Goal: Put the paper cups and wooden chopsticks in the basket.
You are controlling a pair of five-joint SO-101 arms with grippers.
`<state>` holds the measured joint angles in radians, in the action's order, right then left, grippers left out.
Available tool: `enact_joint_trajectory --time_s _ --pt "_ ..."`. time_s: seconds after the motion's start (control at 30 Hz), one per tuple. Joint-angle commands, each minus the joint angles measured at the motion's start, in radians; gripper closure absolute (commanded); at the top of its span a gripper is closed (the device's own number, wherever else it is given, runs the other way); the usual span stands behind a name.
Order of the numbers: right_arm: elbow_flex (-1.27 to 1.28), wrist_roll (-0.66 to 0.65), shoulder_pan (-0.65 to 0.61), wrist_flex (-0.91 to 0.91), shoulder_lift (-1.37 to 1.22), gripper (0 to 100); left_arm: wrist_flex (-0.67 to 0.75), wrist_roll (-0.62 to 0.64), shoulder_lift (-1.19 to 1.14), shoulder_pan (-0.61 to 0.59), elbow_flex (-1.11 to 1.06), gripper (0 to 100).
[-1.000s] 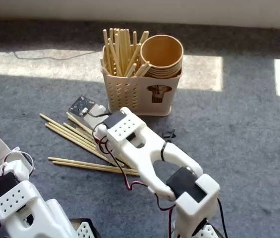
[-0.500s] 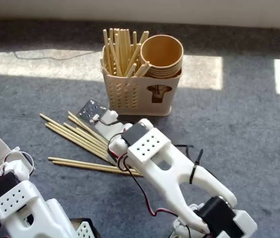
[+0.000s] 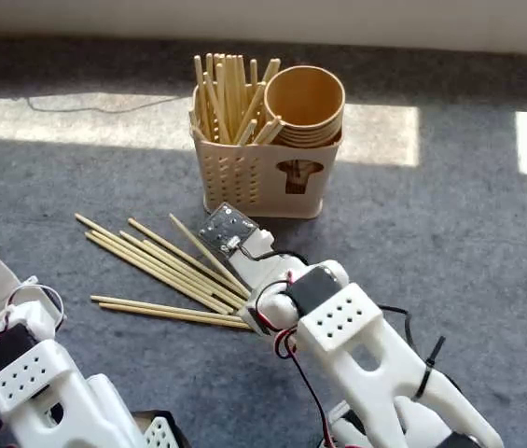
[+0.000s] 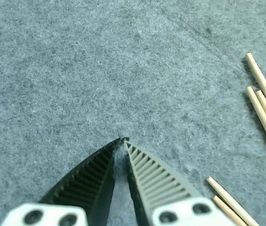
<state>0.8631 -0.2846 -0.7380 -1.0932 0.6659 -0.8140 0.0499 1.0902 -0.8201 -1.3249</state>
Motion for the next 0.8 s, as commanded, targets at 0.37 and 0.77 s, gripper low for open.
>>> enact_joint_trajectory --time_s 0.37,0.77 --pt "-0.021 0.017 0.016 0.305 0.443 99.3 0.015 0.000 0.022 -0.005 0.008 100" --pt "0.015 0.046 0.079 0.924 0.464 99.3 0.015 0.000 0.022 -0.005 0.008 100"
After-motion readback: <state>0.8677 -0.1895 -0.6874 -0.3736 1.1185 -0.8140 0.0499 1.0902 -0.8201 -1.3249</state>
